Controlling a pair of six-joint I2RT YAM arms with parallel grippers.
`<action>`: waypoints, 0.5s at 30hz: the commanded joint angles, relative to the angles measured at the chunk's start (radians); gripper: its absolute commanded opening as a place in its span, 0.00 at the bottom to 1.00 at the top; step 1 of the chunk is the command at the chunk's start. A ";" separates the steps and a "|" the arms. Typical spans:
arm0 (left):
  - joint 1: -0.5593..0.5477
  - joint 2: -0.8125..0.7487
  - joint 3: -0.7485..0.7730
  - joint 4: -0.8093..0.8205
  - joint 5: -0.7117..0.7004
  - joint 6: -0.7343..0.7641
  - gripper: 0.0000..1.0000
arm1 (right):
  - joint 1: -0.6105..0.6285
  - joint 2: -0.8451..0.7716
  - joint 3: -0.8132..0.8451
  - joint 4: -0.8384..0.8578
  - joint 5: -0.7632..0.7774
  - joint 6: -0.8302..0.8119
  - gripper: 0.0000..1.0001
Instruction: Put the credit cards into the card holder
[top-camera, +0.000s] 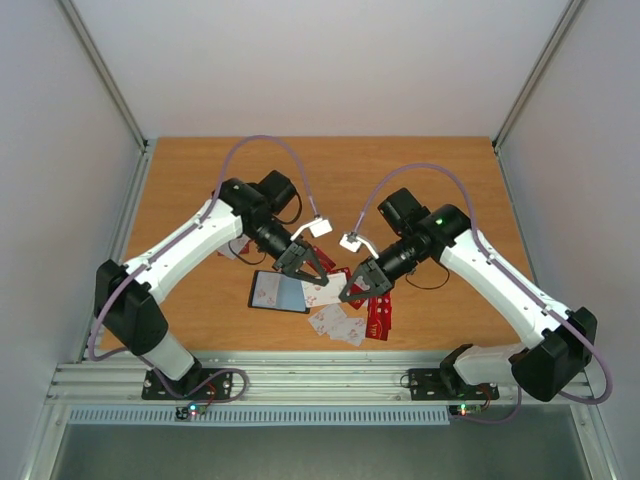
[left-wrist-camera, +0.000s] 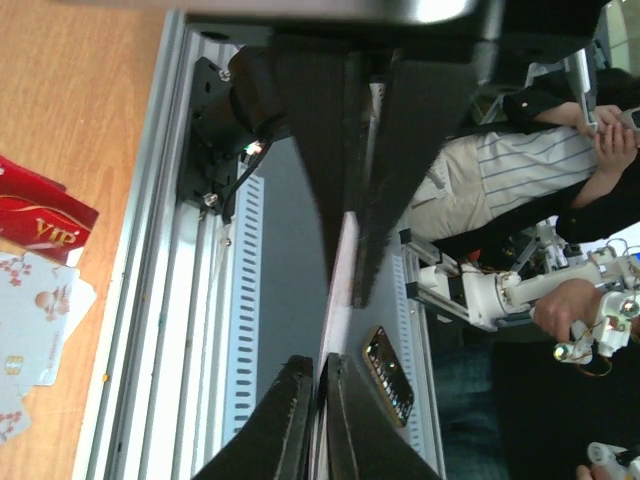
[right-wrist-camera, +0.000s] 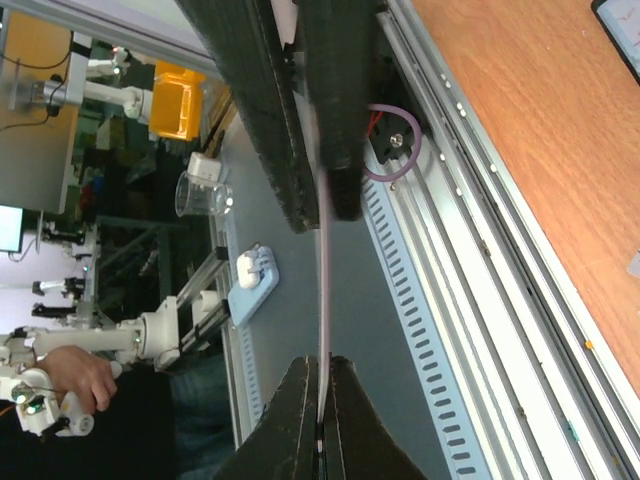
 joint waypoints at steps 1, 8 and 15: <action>-0.005 0.018 0.041 -0.046 0.026 0.028 0.02 | -0.006 0.009 0.040 -0.024 -0.020 -0.038 0.01; 0.036 0.015 0.019 0.027 -0.037 -0.081 0.00 | -0.009 0.041 0.091 0.004 0.143 0.068 0.20; 0.227 -0.227 -0.300 0.436 -0.230 -0.497 0.00 | -0.028 0.037 -0.078 0.372 0.148 0.442 0.73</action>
